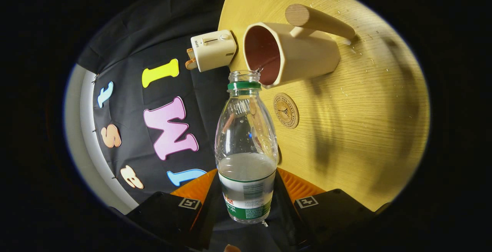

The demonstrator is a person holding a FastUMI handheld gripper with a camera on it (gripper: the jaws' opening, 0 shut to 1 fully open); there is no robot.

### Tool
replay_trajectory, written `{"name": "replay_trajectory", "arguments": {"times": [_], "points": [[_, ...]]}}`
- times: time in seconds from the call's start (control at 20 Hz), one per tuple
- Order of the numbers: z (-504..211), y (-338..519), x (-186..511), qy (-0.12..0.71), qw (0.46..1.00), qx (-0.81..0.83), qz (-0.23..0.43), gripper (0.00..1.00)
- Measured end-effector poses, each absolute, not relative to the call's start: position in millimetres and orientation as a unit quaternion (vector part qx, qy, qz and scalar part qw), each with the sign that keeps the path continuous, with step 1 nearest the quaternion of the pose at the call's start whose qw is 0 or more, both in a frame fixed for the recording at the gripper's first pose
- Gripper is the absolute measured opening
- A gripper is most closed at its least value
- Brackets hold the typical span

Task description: Take the bottle from table, then pour the juice into the cup, finally place the bottle on the coaster

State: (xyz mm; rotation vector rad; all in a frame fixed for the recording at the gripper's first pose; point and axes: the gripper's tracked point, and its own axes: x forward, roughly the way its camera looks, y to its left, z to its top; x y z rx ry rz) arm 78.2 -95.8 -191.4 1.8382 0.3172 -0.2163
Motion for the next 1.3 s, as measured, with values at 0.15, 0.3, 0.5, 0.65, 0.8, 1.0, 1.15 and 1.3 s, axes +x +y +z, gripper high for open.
{"name": "replay_trajectory", "arguments": {"times": [0.15, 0.3, 0.5, 0.65, 0.8, 1.0, 1.15, 1.3], "points": [[-189.6, -96.8, 77.9, 0.137, 0.586, 0.793, -0.092, 0.75], [-188.9, -98.2, 79.3, 0.137, 0.581, 0.797, -0.093, 0.75], [-189.3, -101.3, 81.8, 0.137, 0.575, 0.801, -0.094, 0.75], [-187.2, -102.7, 81.6, 0.137, 0.57, 0.805, -0.093, 0.75], [-185.4, -103.8, 82.8, 0.137, 0.566, 0.808, -0.091, 0.75], [-181.2, -105.4, 82.7, 0.134, 0.558, 0.815, -0.086, 0.75], [-177.3, -107.1, 82.7, 0.131, 0.553, 0.818, -0.084, 0.75], [-175.6, -108.3, 82.9, 0.131, 0.549, 0.822, -0.081, 0.75]]}}
